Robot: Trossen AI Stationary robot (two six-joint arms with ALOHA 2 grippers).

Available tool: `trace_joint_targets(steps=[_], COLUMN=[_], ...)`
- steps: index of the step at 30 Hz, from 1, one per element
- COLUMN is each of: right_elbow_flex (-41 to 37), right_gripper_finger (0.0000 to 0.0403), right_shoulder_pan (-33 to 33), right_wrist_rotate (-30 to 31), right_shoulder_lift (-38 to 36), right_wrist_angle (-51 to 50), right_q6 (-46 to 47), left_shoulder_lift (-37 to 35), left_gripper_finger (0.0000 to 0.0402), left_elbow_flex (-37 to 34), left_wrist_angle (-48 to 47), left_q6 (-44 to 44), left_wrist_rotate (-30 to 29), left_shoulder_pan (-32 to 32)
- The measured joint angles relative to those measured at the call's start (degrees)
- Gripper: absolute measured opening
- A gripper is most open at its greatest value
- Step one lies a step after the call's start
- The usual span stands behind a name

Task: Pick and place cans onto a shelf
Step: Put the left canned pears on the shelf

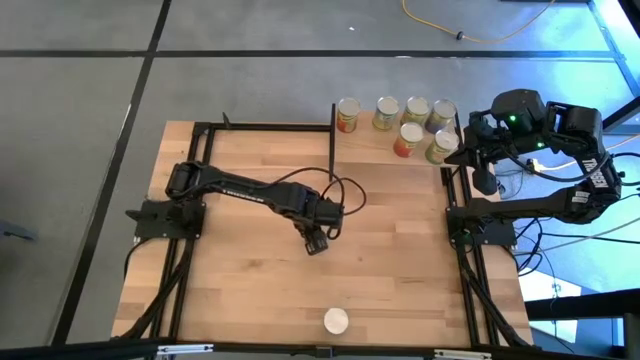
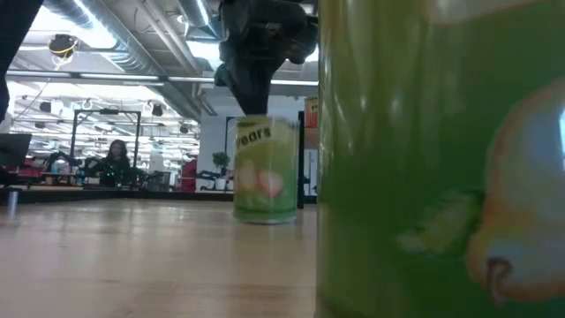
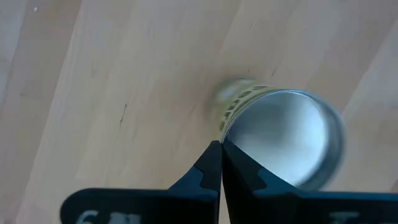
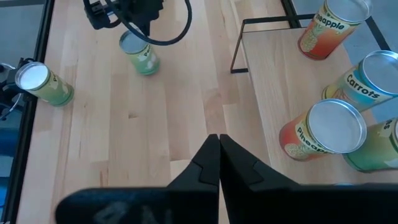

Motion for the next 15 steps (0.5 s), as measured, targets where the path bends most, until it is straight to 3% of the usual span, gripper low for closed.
trace_joint_targets(steps=[10, 15], right_elbow_flex=[0.0, 0.0], right_gripper_finger=[0.0004, 0.0004], right_shoulder_pan=[0.0, 0.0], right_wrist_rotate=[0.0, 0.0], right_shoulder_lift=[0.0, 0.0], right_wrist_angle=[0.0, 0.0], right_q6=[0.2, 0.1], left_shoulder_lift=[0.0, 0.0], left_gripper_finger=[0.0012, 0.0038], left_elbow_flex=[0.0, 0.0], left_wrist_angle=[2.7, 5.3], left_q6=[-0.9, -3.5], left_wrist_rotate=[-1.0, 2.5], left_shoulder_pan=[0.0, 0.2])
